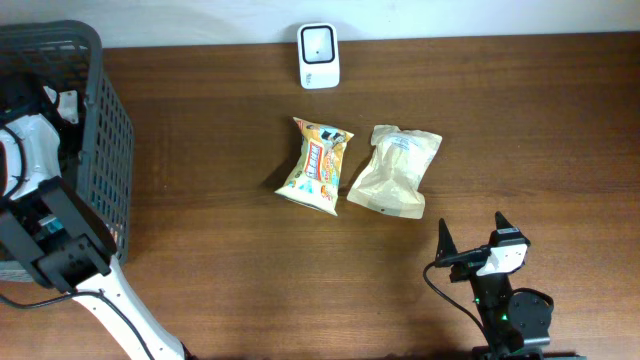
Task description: Scan the item barcode
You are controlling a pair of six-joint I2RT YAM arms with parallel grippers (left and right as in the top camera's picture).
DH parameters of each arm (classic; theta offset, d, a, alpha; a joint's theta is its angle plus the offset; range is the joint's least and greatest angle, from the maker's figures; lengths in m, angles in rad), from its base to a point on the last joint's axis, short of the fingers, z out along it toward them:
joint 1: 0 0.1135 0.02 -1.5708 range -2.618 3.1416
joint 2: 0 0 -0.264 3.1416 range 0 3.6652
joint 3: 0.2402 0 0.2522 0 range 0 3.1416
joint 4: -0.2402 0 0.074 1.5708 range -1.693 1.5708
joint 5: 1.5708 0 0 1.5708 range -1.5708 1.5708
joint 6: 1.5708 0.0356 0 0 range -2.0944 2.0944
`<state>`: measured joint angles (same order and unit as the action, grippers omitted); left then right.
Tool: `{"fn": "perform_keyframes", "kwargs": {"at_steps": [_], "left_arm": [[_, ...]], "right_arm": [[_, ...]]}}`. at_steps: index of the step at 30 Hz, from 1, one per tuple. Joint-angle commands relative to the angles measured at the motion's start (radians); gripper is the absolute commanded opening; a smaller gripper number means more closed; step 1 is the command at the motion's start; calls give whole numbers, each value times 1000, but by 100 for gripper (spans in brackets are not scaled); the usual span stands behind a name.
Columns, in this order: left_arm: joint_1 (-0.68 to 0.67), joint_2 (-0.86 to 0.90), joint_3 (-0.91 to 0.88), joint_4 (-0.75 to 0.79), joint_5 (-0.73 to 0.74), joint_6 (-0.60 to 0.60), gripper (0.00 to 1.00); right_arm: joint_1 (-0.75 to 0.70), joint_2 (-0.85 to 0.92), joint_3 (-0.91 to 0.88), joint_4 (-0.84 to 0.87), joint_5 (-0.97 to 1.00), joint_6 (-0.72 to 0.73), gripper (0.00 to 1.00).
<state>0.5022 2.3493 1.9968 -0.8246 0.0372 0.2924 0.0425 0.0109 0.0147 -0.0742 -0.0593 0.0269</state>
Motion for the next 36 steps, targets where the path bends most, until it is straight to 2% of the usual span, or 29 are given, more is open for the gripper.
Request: {"fn": "perform_keyframes", "kwargs": {"at_steps": [1, 7, 15, 22, 29, 30, 33, 36], "left_arm": [[18, 19, 81, 22, 27, 27, 50], [21, 27, 80, 99, 26, 156, 52], [37, 107, 80, 154, 29, 159, 52], [37, 148, 79, 124, 144, 159, 55], [37, 147, 82, 15, 143, 159, 41], [37, 147, 82, 15, 143, 159, 41], [37, 147, 82, 24, 143, 159, 51], [37, 147, 82, 32, 143, 159, 49]], "right_arm": [[-5, -7, -9, 0, 12, 3, 98], [-5, -7, -9, 0, 11, 3, 98], [-5, -7, -9, 0, 12, 3, 98], [-5, -7, -9, 0, 11, 3, 98], [-5, -7, -9, 0, 11, 3, 98], [-5, -7, -9, 0, 11, 3, 98], [-5, -7, -9, 0, 11, 3, 98], [-5, -7, -9, 0, 11, 3, 98]]}}
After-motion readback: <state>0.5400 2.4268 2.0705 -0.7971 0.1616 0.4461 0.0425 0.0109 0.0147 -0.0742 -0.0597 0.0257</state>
